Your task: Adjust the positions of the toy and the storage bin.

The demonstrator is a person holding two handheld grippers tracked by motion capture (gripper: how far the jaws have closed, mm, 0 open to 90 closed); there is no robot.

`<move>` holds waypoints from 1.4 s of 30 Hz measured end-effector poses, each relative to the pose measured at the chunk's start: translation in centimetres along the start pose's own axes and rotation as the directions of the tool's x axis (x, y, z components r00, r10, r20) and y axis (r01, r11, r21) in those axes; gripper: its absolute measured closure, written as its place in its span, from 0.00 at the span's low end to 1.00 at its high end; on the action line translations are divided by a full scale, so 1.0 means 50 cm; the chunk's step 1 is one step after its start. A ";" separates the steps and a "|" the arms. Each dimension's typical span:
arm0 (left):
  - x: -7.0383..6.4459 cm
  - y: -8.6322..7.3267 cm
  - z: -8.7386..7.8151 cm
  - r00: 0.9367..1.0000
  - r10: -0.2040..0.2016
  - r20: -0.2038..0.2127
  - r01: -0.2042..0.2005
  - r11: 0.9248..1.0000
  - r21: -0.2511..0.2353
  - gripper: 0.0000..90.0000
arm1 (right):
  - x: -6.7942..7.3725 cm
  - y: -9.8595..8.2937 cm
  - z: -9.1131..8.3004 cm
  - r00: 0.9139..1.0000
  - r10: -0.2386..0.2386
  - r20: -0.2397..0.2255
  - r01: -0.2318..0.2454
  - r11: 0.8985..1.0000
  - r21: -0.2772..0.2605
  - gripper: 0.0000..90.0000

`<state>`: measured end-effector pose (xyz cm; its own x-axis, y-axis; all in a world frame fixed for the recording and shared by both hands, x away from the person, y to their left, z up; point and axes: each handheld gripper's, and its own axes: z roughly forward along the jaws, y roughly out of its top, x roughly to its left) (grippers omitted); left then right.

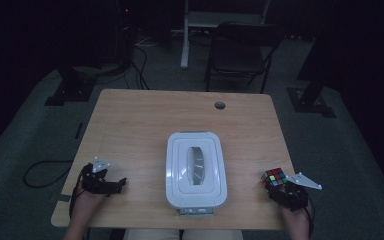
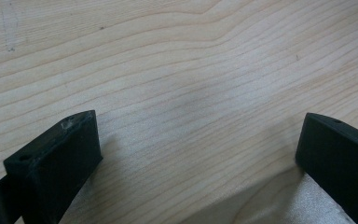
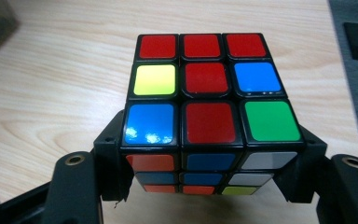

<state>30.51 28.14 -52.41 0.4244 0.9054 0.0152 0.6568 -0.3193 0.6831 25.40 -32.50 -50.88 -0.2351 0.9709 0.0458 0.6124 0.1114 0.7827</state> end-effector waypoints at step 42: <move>0.000 0.000 0.000 1.000 0.000 0.001 0.000 1.000 0.000 0.01 | 0.111 0.137 0.011 0.972 -0.145 -0.186 0.113 0.979 -0.169 0.15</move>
<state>30.51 28.15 -52.41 0.4245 0.9053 0.0143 0.6570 -0.3189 0.6831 28.73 -26.20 -45.61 -0.4577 0.8879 0.0466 0.4449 0.1833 0.8766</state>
